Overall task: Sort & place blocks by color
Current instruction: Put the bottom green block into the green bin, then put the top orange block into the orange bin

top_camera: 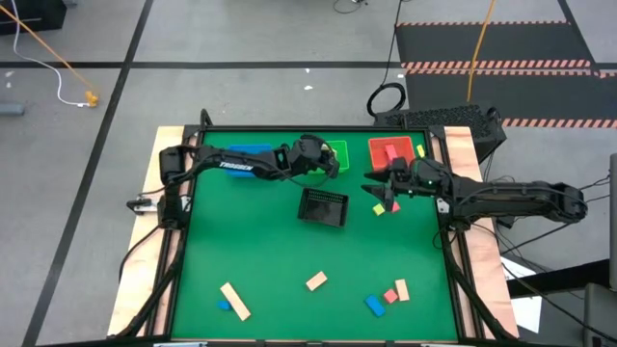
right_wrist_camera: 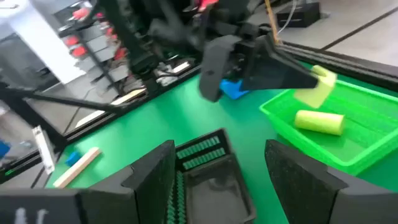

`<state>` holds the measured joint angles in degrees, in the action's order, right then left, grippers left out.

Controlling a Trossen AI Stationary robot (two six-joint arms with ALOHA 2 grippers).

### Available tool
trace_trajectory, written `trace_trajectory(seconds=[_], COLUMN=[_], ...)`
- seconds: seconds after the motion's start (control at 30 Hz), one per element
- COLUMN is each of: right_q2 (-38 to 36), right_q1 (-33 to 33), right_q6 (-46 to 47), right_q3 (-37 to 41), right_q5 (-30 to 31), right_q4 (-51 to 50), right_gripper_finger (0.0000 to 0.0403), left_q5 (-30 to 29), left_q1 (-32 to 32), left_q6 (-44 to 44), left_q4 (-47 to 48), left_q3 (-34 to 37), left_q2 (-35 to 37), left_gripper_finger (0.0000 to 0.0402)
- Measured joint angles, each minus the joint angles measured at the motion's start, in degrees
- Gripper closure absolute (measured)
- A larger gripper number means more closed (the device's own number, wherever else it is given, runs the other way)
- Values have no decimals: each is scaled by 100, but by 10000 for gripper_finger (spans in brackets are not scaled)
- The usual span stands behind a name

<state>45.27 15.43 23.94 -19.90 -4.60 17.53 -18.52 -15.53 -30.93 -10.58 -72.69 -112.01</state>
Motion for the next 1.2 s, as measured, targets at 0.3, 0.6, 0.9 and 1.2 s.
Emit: trace_trajectory(seconds=[0.3,0.6,0.9,1.2], right_q2=[-326,-420,-297,53], right_q1=[-19,-16,-117,-825], right_q6=[-703,257,1024,2026], right_q3=[0,-2,-2,-2], right_q5=[466,1983,2106,2362], right_q4=[-1158,-3270,-4515,-4827], right_gripper_finger=[163,163,163,163], left_q5=[0,70,65,-69], left_q1=[0,338,1160,1886], left_q6=[230,578,1363,1637], left_q4=[-15,-557,-477,-178], left_q3=[0,2,-7,-2], left_q2=[0,266,1139,1558], left_gripper_finger=[265,197,189,190])
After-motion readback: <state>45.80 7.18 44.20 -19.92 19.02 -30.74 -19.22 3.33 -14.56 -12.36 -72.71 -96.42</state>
